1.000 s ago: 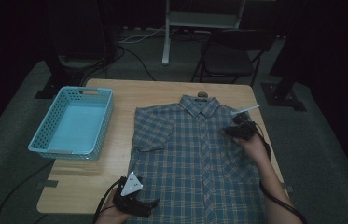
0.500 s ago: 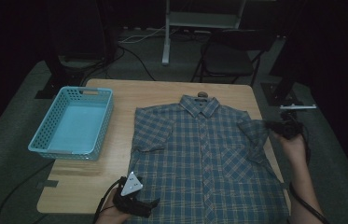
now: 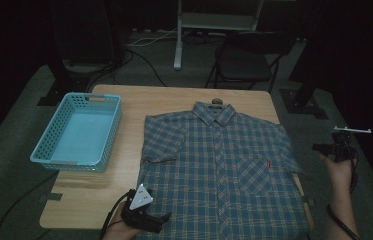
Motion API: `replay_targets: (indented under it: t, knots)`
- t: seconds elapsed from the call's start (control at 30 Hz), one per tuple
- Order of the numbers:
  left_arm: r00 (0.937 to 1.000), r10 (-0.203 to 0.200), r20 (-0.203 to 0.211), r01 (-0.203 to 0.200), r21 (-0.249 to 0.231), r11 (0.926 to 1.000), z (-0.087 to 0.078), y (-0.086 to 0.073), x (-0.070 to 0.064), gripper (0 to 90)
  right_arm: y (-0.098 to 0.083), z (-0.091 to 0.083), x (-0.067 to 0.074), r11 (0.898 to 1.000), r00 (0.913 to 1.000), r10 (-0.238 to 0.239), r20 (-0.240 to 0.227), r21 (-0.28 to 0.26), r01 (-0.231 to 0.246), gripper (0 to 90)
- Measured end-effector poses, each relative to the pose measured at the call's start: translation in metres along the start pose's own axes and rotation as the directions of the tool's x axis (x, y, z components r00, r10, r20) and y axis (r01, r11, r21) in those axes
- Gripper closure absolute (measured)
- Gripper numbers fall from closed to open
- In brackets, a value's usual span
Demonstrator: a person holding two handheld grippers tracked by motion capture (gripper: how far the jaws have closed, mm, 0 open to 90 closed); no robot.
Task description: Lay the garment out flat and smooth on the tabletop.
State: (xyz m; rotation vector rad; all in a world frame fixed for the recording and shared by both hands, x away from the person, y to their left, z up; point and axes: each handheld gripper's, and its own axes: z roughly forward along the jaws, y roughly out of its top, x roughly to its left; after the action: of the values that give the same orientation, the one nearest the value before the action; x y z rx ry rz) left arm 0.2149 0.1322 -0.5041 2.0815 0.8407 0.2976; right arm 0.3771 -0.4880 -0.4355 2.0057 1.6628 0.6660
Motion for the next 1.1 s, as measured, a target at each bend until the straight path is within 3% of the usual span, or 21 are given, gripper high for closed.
replay_targets:
  t: [0.07,0.27,0.43,0.57,0.6,0.73,0.8,0.93,0.97,1.03,1.1]
  knots:
    - [1.0000,0.001,-0.002,-0.001,0.002,1.0000,0.000,0.000,0.000,0.5,-0.007,0.006,0.000,1.000,0.9997,0.024,-0.011,0.020,-0.024,39.3]
    - [1.0000,-0.008,0.005,0.008,-0.005,1.0000,0.000,0.000,0.001,0.5,-0.024,0.016,0.015,0.999,0.9970,0.017,-0.076,0.040,-0.014,31.3]
    - [0.9999,-0.003,-0.014,0.003,0.004,1.0000,0.000,0.000,0.000,0.5,-0.040,0.018,0.040,0.998,0.9836,-0.054,-0.172,0.023,0.059,21.3]
    - [0.9946,-0.095,-0.044,0.094,-0.018,0.9954,-0.003,0.000,0.005,0.5,-0.050,0.017,0.058,0.988,0.9737,-0.148,-0.173,0.009,0.152,19.9]
    - [0.9903,-0.129,-0.053,0.127,-0.029,0.9914,-0.004,0.000,0.007,0.5,-0.053,0.016,0.060,0.987,0.9701,-0.158,-0.184,-0.001,0.161,19.8]
    - [0.9785,-0.197,-0.060,0.194,-0.055,0.9794,-0.006,0.000,0.012,0.5,-0.064,0.009,0.069,0.982,0.9579,-0.187,-0.218,-0.054,0.179,18.6]
    - [0.9831,-0.175,-0.052,0.172,-0.060,0.9832,-0.007,0.001,0.011,0.5,-0.073,0.001,0.074,0.979,0.9463,-0.202,-0.253,-0.089,0.185,18.6]
    - [0.9962,-0.075,-0.044,0.072,-0.059,0.9956,-0.007,0.003,0.005,0.5,-0.092,-0.014,0.085,0.970,0.9238,-0.233,-0.303,-0.141,0.199,18.6]
    - [0.9969,-0.069,-0.036,0.067,-0.066,0.9956,-0.007,0.003,0.004,0.5,-0.101,-0.021,0.090,0.967,0.9195,-0.242,-0.310,-0.156,0.202,16.9]
    - [0.9974,-0.064,-0.034,0.061,-0.074,0.9954,-0.007,0.004,0.005,0.5,-0.107,-0.025,0.094,0.963,0.9192,-0.251,-0.303,-0.171,0.206,15.6]
    - [0.9971,-0.066,-0.039,0.063,-0.080,0.9948,-0.007,0.005,0.006,0.5,-0.121,-0.037,0.100,0.956,0.9106,-0.270,-0.313,-0.199,0.215,15.6]
